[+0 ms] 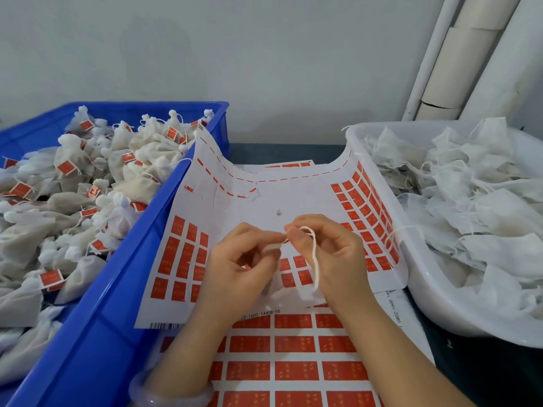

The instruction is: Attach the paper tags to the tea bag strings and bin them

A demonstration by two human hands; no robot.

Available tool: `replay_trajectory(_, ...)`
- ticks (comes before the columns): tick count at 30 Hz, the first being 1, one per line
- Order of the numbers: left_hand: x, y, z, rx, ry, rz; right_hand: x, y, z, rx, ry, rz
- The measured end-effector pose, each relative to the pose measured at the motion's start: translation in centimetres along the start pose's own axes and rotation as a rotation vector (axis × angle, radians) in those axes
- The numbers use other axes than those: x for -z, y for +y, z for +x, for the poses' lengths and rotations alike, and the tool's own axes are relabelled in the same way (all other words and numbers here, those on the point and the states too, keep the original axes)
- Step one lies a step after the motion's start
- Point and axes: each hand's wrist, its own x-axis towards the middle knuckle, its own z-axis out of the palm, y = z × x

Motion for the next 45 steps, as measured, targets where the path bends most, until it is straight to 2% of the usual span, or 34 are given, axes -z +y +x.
replay_trajectory(6, 0.2, -0.1, 0.0, 0.012, 0.089, 0.144, 0.0, 0.1, -0.2, 0.013, -0.016, -0.048)
replay_trajectory(11, 0.1, -0.3, 0.0, -0.052, 0.167, 0.268, -0.2, 0.0, -0.3, 0.037, -0.045, -0.025)
replay_trajectory(14, 0.2, 0.0, -0.1, 0.030, 0.209, 0.112, 0.3, 0.1, -0.1, -0.053, -0.035, 0.027)
replay_trajectory(18, 0.7, 0.8, 0.2, 0.199, 0.194, -0.318, 0.1, 0.2, -0.1, -0.053, -0.188, -0.041)
replay_trajectory(21, 0.9, 0.7, 0.6, 0.310, 0.176, -0.314, -0.3, 0.4, -0.3, 0.005, -0.249, -0.094)
replay_trajectory(24, 1.1, 0.4, 0.5, 0.354, 0.089, -0.365, -0.1, 0.6, -0.2, -0.022, -0.201, -0.101)
replay_trajectory(26, 1.1, 0.5, 0.4, 0.325, 0.017, -0.401, 0.1, 0.7, -0.1, -0.077, -0.187, -0.093)
replay_trajectory(29, 1.1, 0.6, 0.4, 0.229, -0.073, -0.429, -0.1, 0.6, -0.2, -0.133, -0.255, -0.034)
replay_trajectory(32, 1.3, 0.2, 0.4, 0.201, -0.099, -0.443, -0.2, 0.8, -0.2, -0.106, -0.278, -0.131)
replay_trajectory(34, 1.3, -0.4, 0.3, 0.142, -0.063, -0.308, -0.1, 0.8, -0.1, -0.072, -0.260, -0.209)
replay_trajectory(39, 0.8, -0.9, 0.1, -0.162, -0.045, 0.243, -0.1, 1.5, -0.2, -0.056, -0.189, -0.288)
replay_trajectory(45, 0.5, -0.2, 0.2, -0.230, -0.036, 0.568, -1.0, 1.4, -0.6, 0.005, -0.073, -0.305)
